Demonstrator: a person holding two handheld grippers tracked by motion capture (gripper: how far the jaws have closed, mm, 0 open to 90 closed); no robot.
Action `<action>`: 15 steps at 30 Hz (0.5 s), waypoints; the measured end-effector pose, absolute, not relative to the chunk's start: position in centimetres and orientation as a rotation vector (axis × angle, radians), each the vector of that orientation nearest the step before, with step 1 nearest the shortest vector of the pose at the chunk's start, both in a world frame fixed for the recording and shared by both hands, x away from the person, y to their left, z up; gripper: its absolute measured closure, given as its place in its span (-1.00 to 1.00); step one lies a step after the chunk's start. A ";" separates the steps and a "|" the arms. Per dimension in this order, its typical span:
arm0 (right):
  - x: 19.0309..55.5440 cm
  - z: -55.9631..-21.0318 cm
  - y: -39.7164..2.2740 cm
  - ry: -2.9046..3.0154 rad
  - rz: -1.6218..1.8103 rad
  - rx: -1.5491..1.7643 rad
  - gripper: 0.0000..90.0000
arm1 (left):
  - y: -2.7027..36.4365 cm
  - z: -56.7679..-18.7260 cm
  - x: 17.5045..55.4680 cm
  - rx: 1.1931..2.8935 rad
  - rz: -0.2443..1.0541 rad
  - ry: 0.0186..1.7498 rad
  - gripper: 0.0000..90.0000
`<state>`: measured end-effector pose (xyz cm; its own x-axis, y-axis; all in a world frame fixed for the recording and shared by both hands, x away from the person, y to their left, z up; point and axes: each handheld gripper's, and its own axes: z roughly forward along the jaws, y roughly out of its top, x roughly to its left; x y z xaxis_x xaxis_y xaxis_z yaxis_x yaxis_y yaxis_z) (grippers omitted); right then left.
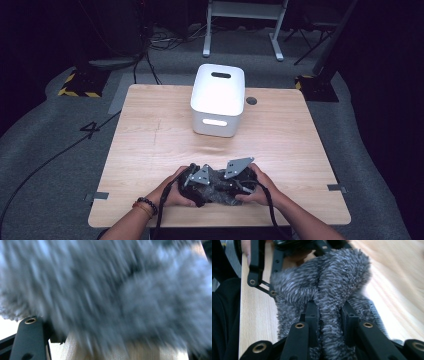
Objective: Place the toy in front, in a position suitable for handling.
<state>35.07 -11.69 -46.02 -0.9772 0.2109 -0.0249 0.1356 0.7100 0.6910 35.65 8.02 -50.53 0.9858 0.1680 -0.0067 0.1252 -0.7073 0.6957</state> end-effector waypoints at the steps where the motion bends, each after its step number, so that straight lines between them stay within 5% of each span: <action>1: 34.9 -46.1 -11.4 2.812 1.117 0.274 0.61 | 8.0 -50.5 35.7 2.364 0.073 0.202 -0.48; 15: 33.9 -46.4 -12.4 2.804 1.083 0.202 0.60 | 8.0 -50.5 35.6 2.364 0.070 0.215 -0.48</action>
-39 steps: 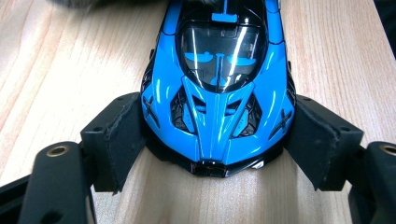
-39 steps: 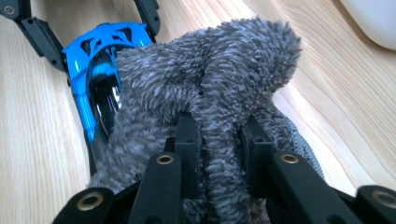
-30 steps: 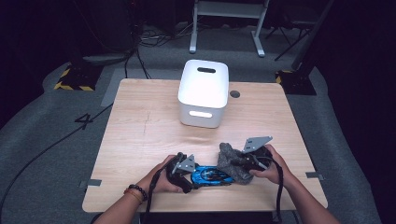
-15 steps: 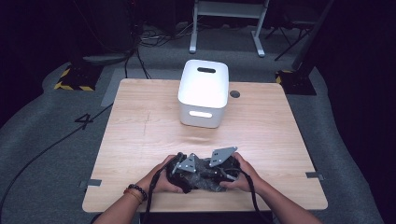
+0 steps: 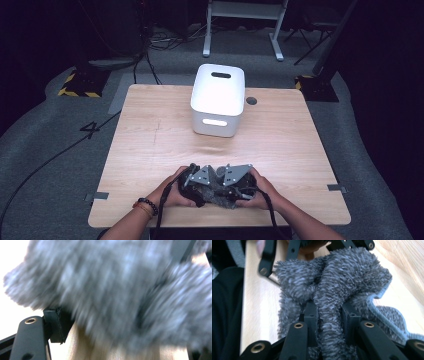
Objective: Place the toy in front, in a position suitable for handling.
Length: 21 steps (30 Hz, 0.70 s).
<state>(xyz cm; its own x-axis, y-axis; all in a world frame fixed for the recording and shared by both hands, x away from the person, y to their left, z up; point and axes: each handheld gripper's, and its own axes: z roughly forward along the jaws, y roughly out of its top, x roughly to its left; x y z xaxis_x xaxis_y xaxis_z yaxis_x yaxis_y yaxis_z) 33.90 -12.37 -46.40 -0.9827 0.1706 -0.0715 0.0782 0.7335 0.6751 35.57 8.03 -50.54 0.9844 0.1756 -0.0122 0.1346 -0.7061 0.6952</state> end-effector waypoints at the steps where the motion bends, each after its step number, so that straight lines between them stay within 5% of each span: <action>1: 33.8 -46.3 -12.9 2.806 1.085 0.194 0.60 | 8.0 -50.5 35.6 2.364 0.070 0.216 -0.48; 21: 36.3 -46.2 -24.1 2.661 0.941 0.484 0.63 | 8.0 -50.5 35.6 2.363 0.071 0.209 -0.48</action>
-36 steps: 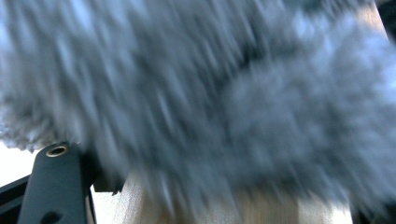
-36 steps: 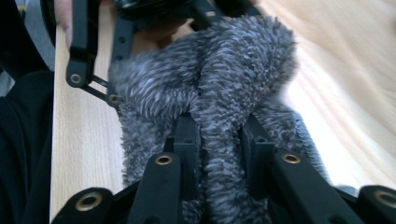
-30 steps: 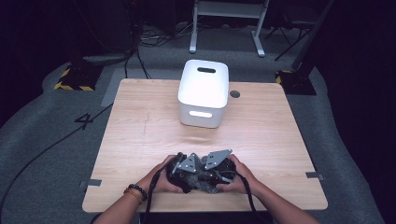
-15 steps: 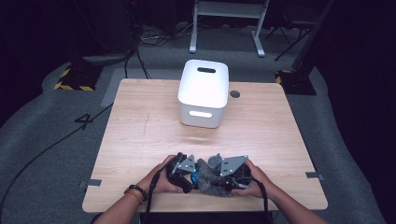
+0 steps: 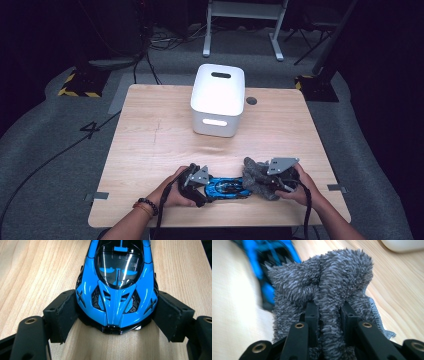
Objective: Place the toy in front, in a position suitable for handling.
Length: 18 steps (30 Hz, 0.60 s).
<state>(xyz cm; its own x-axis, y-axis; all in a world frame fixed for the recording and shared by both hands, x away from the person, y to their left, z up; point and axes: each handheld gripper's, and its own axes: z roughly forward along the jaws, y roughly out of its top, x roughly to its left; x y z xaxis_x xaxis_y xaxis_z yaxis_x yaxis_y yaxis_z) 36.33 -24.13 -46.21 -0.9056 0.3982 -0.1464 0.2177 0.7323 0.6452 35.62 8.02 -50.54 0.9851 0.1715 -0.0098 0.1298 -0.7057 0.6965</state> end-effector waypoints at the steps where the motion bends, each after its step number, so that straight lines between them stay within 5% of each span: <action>1: 36.7 -46.4 -24.4 2.655 0.934 0.523 0.63 | 8.0 -50.5 35.6 2.363 0.071 0.209 -0.48; 18: 36.2 -47.7 -23.3 2.793 0.846 0.526 0.62 | 7.8 -50.5 35.6 2.359 0.089 0.242 -0.48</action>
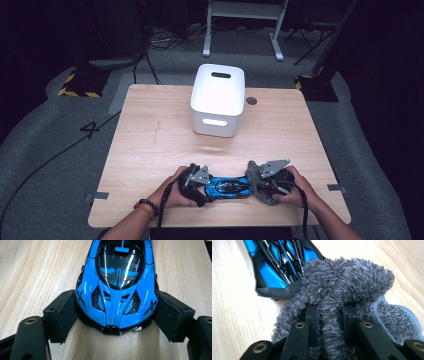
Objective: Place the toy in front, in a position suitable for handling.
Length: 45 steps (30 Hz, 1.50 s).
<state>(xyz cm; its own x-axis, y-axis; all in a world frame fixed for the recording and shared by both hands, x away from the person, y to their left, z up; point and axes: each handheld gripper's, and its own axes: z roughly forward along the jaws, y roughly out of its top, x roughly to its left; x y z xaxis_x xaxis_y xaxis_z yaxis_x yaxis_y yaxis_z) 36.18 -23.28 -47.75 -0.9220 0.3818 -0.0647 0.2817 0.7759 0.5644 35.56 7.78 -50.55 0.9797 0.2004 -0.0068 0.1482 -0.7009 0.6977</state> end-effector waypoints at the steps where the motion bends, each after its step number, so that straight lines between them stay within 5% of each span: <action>1: 36.3 -47.7 -23.5 2.804 0.861 0.539 0.62 | 7.7 -50.6 35.6 2.356 0.092 0.251 -0.48; 27: 36.7 -46.0 -25.2 2.767 0.980 0.608 0.61 | 7.4 -50.6 37.3 2.294 0.244 0.586 -0.48; 45: 36.5 -48.0 -21.5 2.704 0.880 0.556 0.59 | 7.5 -50.4 36.9 2.341 0.179 0.472 -0.48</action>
<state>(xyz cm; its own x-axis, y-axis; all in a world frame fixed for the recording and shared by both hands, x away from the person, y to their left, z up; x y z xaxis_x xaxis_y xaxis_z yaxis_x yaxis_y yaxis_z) 36.49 -21.46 -48.04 -0.8976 0.4266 -0.1112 0.2795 0.7457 0.6048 36.92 7.55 -50.41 0.9229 0.3849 -0.0069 0.2831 -0.6663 0.6899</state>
